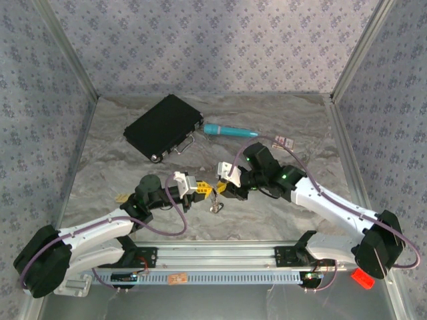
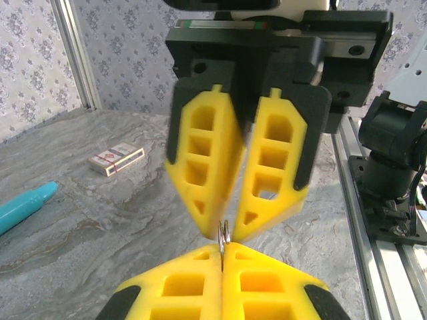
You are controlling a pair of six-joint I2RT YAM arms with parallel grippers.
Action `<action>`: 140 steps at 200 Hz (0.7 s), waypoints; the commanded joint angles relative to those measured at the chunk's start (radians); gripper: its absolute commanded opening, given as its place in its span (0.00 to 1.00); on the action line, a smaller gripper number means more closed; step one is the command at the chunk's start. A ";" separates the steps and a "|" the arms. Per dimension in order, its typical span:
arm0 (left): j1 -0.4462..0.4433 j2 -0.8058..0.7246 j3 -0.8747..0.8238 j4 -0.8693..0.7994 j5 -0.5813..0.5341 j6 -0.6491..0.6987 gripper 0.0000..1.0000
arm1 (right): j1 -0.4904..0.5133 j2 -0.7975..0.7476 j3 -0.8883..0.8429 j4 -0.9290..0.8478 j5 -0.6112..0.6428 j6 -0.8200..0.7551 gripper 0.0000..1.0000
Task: Put the keys on the keyring
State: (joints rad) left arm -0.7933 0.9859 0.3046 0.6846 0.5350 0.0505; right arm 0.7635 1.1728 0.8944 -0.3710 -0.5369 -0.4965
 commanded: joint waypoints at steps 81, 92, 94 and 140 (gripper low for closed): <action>-0.004 0.000 0.005 0.042 0.036 0.003 0.00 | 0.013 0.007 0.026 -0.023 0.019 -0.030 0.26; -0.006 0.001 0.005 0.040 0.038 0.005 0.00 | 0.014 0.011 0.029 -0.023 0.010 -0.031 0.23; -0.005 -0.001 0.005 0.039 0.037 0.006 0.00 | 0.015 0.011 0.029 -0.024 0.009 -0.031 0.22; -0.005 -0.001 0.004 0.041 0.041 0.006 0.00 | 0.015 0.018 0.036 -0.012 -0.014 -0.030 0.09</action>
State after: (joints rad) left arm -0.7933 0.9859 0.3046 0.6846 0.5392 0.0513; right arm 0.7731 1.1839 0.8948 -0.3737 -0.5167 -0.5243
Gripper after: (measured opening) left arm 0.043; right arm 0.109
